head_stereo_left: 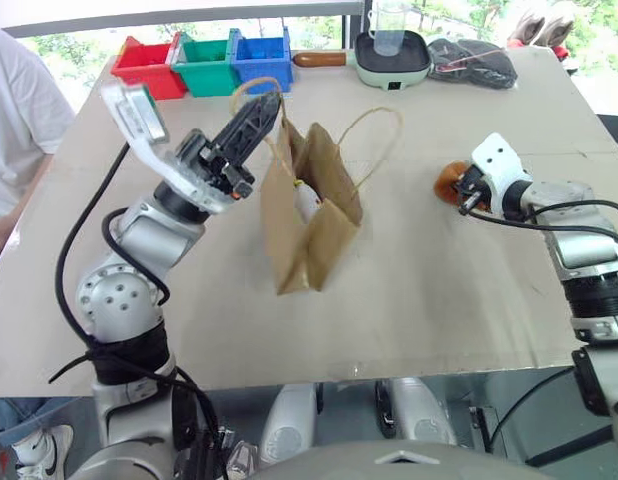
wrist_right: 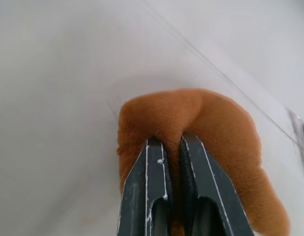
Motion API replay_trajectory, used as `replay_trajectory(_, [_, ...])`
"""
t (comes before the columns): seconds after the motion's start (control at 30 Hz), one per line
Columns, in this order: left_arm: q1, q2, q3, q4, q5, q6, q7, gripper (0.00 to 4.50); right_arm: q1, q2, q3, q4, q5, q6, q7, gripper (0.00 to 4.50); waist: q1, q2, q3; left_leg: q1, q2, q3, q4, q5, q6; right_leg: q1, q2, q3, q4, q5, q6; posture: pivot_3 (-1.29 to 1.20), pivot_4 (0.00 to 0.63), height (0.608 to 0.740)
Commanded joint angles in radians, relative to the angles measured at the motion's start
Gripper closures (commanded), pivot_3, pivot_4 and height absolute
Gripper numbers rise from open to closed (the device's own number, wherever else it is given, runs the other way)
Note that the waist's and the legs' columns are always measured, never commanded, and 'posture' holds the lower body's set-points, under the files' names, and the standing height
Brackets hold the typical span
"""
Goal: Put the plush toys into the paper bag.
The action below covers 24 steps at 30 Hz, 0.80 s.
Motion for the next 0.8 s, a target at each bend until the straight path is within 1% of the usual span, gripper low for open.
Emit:
replay_trajectory(0.03, [0.043,0.035,0.007,-0.069,0.005,-0.004,-0.033,4.5,-0.075,0.009,-0.081,-0.212,0.088,0.078,-0.011,4.47,0.002,0.0,0.0,0.0,0.001,0.0,0.0,0.0,0.0,0.0,0.001,0.0,0.0,0.0,0.0,0.0,0.15,0.74])
replay_trajectory(0.17, [0.06,0.03,-0.005,-0.081,0.01,-0.017,-0.031,4.5,-0.166,-0.019,-0.057,-0.218,0.06,0.025,-0.021,4.47,0.017,0.0,0.0,0.0,0.0,-0.002,0.0,0.0,0.001,0.001,0.0,-0.002,-0.001,0.0,0.0,0.0,0.15,0.74])
replay_trajectory(0.3, [0.06,0.028,-0.007,-0.087,0.008,-0.023,-0.021,4.5,-0.241,-0.013,-0.031,-0.207,0.066,-0.013,-0.002,4.47,0.025,0.0,0.0,-0.001,-0.002,-0.001,0.0,0.0,0.001,0.001,-0.002,-0.002,-0.001,0.0,0.0,0.0,0.15,0.74])
replay_trajectory(0.47, [0.057,0.024,-0.008,-0.095,0.009,-0.029,-0.008,4.5,-0.304,0.004,0.066,-0.185,0.059,-0.174,0.11,4.47,0.023,0.0,0.0,0.0,-0.001,-0.001,0.0,0.0,0.0,0.001,-0.001,-0.002,-0.001,0.0,0.0,0.0,0.15,0.74])
replay_trajectory(0.57, [0.057,0.021,-0.011,-0.101,0.015,-0.035,-0.002,4.5,-0.357,0.033,0.059,-0.151,0.065,-0.222,0.104,4.47,0.023,0.0,0.0,0.0,-0.001,-0.001,0.0,0.0,0.0,0.0,-0.001,-0.002,-0.001,0.0,0.0,0.0,0.15,0.74])
replay_trajectory(0.67, [0.059,0.018,-0.013,-0.107,0.022,-0.042,0.006,4.5,-0.407,0.073,0.019,-0.151,0.105,-0.217,0.083,4.47,0.024,0.0,0.001,-0.001,-0.001,-0.001,0.0,0.0,0.0,0.0,-0.001,-0.002,-0.001,0.0,0.0,0.0,0.15,0.74])
replay_trajectory(0.8, [0.061,0.012,-0.014,-0.114,0.025,-0.05,0.016,4.5,-0.398,0.08,0.04,-0.221,0.148,-0.195,0.127,4.47,0.03,0.0,0.0,-0.001,-0.001,-0.002,0.0,0.0,0.0,0.001,-0.002,-0.003,-0.001,0.0,0.0,0.0,0.15,0.74])
